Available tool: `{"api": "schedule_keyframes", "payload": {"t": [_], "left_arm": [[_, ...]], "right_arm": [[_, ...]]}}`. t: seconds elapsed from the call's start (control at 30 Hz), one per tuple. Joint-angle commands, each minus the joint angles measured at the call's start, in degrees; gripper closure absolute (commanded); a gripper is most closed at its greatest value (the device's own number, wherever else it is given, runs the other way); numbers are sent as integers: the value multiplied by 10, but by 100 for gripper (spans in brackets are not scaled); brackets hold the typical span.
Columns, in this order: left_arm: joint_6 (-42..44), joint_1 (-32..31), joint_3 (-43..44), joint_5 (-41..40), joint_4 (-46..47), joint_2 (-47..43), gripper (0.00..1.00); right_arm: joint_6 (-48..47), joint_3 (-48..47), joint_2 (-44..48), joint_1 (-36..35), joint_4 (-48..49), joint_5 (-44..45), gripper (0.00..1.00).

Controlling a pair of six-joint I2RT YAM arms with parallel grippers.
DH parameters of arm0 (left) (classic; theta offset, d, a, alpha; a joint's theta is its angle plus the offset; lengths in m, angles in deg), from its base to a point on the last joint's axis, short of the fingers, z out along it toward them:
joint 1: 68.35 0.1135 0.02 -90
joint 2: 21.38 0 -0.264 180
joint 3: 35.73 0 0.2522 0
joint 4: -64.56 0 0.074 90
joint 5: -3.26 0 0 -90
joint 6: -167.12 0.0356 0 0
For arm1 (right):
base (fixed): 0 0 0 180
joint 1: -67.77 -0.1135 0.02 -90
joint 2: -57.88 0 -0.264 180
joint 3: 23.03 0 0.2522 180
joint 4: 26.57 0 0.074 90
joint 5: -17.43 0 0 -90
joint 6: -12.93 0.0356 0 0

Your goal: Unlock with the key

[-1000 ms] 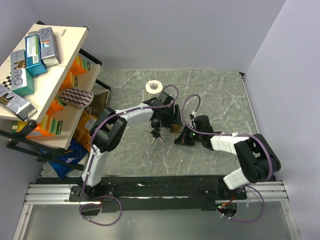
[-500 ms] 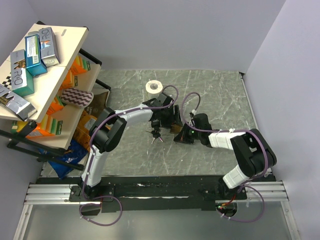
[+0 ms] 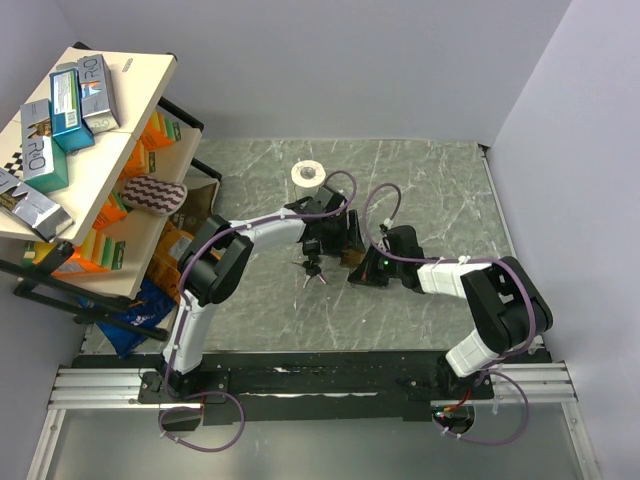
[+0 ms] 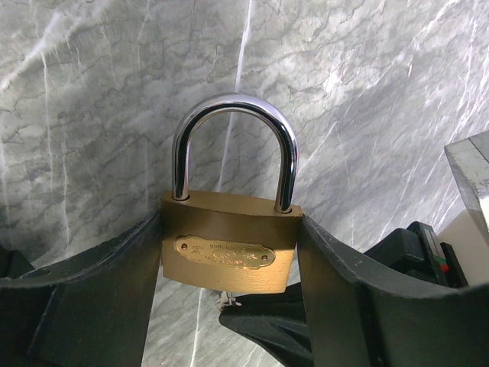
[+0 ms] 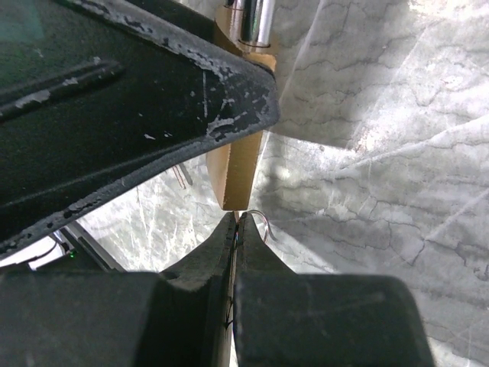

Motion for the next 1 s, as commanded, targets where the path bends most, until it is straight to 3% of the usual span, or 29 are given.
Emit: {"api": "schedule_keyframes", "payload": {"t": [0.0, 0.37, 0.97], "left_arm": [[7, -9, -39, 8, -87, 36, 99], [-7, -11, -44, 10, -86, 33, 99], [-48, -14, -35, 6, -103, 44, 99]], "right_arm": [[-20, -38, -11, 13, 23, 44, 100], [-21, -59, -3, 13, 39, 102, 100], [15, -1, 80, 9, 117, 160, 100]]}}
